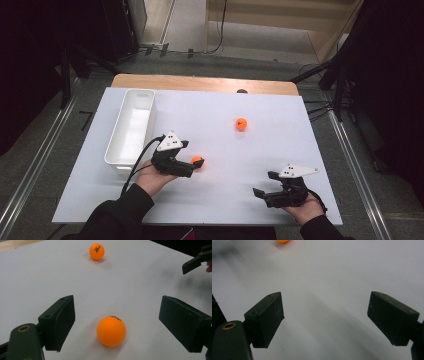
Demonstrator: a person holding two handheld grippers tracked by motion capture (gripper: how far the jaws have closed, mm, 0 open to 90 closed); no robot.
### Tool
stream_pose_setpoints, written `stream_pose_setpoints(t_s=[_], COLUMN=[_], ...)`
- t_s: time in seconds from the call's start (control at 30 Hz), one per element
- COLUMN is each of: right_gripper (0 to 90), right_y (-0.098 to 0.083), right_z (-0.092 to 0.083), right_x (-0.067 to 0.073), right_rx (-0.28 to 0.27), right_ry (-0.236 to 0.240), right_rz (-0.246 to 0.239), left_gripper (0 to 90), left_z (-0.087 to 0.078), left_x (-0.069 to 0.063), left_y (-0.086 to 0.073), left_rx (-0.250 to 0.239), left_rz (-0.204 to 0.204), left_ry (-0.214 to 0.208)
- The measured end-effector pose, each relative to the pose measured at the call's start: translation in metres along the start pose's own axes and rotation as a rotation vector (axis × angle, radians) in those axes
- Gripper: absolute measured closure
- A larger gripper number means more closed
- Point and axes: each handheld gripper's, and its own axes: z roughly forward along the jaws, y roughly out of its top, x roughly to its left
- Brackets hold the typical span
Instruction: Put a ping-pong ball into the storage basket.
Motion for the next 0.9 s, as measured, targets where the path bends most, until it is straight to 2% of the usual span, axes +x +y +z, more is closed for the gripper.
stream_pose_setpoints(t_s=[0.43,0.57,0.77,0.9], right_gripper=[12.1,12.2,12.2,12.2], right_y=[0.000,0.000,0.000,0.000], right_z=[0.000,0.001,0.000,0.000], right_x=[0.000,0.000,0.000,0.000], right_rx=[-0.001,0.000,-0.004,-0.002], right_ry=[0.006,0.005,0.008,0.009], right_rz=[-0.004,-0.004,-0.003,0.000], left_gripper=[13.8,13.9,13.9,13.9], left_z=[0.014,0.017,0.024,0.023], left_x=[0.005,0.006,0.007,0.007], left_y=[0.011,0.013,0.014,0.014], left_rx=[-0.014,-0.008,-0.026,-0.027], left_rz=[-0.017,-0.010,-0.034,-0.033], left_ry=[-0.001,0.000,-0.003,0.007])
